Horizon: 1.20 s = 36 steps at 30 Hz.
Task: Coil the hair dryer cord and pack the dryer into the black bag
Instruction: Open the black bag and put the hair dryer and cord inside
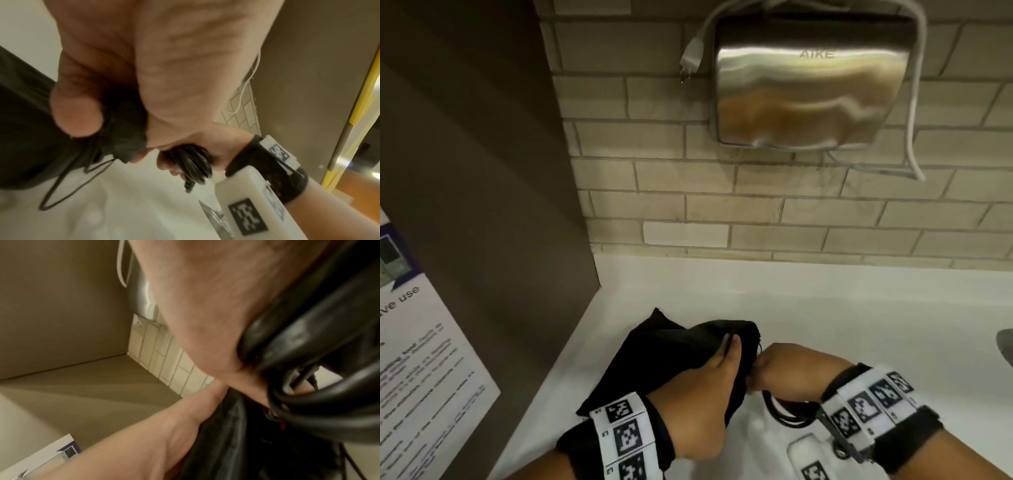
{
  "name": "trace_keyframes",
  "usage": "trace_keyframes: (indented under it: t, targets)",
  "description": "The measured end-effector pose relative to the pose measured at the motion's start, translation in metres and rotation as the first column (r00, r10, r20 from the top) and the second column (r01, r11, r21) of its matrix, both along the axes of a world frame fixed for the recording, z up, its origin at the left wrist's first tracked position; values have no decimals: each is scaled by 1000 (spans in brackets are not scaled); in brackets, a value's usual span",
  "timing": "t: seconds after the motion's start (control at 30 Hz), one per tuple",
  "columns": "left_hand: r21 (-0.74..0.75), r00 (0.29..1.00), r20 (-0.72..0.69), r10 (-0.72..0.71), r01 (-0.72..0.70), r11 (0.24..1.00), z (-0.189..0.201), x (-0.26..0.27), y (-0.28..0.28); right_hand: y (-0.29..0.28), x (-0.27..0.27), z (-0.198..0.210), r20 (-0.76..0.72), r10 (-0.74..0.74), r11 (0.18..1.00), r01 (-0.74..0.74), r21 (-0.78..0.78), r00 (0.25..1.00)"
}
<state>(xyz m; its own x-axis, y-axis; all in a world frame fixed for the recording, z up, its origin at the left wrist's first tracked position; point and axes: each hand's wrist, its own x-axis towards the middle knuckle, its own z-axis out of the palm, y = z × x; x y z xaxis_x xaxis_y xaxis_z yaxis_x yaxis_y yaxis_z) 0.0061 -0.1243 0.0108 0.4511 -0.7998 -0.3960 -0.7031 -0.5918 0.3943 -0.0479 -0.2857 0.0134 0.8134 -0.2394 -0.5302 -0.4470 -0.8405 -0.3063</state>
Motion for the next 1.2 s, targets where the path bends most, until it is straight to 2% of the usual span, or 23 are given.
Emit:
trace_keyframes:
  t: [0.1,0.17,0.27,0.37,0.47,0.57,0.7,0.8,0.9,1.0,1.07,1.1,1.13,1.2]
  targets:
    - [15,999,36,-21,20,1000,-1,-5,-2,5,16,-8,10,-51,989,49,141,999]
    - [11,998,60,-1,0,1000,0,-7,1,3,19,-12,-20,-208,928,204,311,978]
    - [-4,993,112,28,-27,1000,-8,-10,7,-4,18,-17,-90,-466,691,425,584,880]
    - [-74,990,100,104,-97,993,-17,-15,9,-9,23,-26,-169,-567,538,518,665,806]
    - [-159,979,72,189,-175,972,-24,-17,7,-5,30,-31,-203,-646,395,550,736,736]
    - [-243,980,20,197,-187,952,-27,-19,2,2,38,-32,-152,-662,419,531,737,734]
    - [-337,978,-52,201,-207,919,-28,-18,1,5,42,-28,-156,-678,357,506,785,719]
    - [-381,982,-55,183,-190,905,-30,-15,2,1,41,-30,-221,-701,228,507,831,678]
    - [-468,982,-95,163,-189,863,-31,-11,2,4,43,-31,-218,-720,141,446,884,659]
    - [-615,956,-282,84,-248,749,-28,-5,-2,14,43,-35,-172,-742,97,357,929,648]
    - [-641,924,-374,73,-315,700,-27,-2,-1,16,42,-36,-243,-736,-33,325,945,632]
    - [-637,901,-429,64,-352,686,-25,-1,0,15,41,-37,-248,-724,-48,312,949,643]
    - [-633,868,-494,50,-399,664,-22,1,2,15,41,-40,-234,-721,-38,301,953,652]
    - [-611,783,-622,31,-509,606,-12,7,8,18,38,-42,-181,-676,78,314,946,714]
